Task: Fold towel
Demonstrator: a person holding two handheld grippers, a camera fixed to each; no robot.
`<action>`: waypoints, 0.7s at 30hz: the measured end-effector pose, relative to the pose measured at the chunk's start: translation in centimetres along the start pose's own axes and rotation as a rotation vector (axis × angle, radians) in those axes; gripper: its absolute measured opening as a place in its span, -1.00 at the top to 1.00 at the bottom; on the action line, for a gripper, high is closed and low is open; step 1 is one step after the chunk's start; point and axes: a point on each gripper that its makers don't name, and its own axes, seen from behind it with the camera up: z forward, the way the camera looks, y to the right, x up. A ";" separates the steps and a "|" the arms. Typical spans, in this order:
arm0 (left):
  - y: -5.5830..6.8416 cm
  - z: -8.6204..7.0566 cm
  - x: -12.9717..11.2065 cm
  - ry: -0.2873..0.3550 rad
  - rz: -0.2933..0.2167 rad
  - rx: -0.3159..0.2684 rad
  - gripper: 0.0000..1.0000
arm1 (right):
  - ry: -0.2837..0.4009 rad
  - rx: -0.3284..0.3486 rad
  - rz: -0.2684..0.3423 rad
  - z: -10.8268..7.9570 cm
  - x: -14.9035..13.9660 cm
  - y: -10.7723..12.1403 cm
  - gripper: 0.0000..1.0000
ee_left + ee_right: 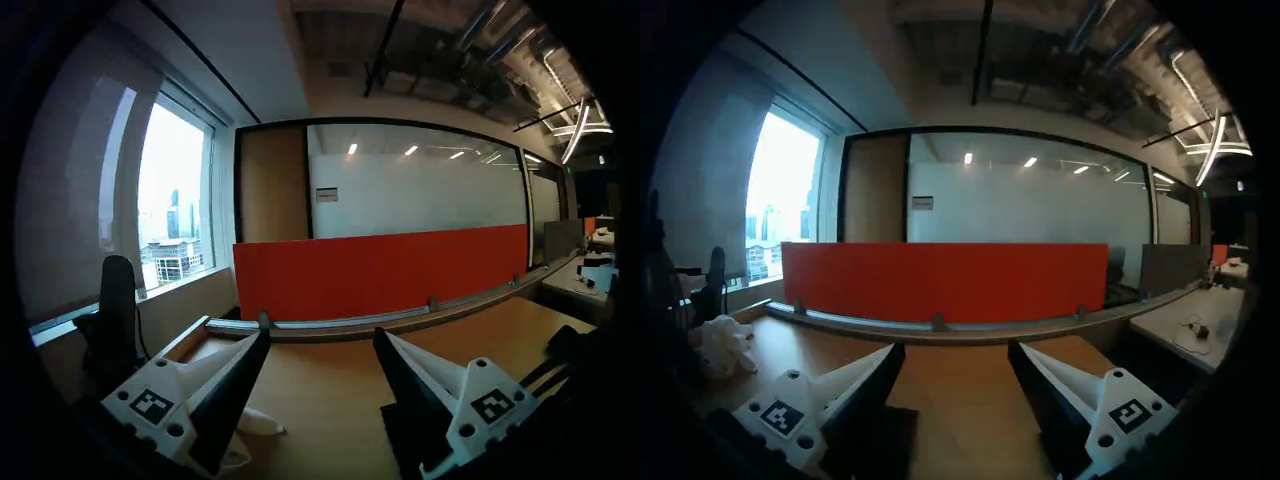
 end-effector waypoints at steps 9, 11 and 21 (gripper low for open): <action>0.9 -0.8 0.3 -0.022 -0.014 -0.029 -0.91 | -0.019 0.014 -0.001 -0.9 1.7 -0.6 -0.99; 1.4 -1.0 0.0 -0.033 -0.007 -0.043 -0.91 | -0.028 0.020 -0.003 -1.0 1.8 -0.8 -0.99; 4.2 -2.3 -1.7 -0.113 0.022 -0.168 -0.91 | -0.119 0.142 -0.062 -1.9 0.4 -3.4 -0.99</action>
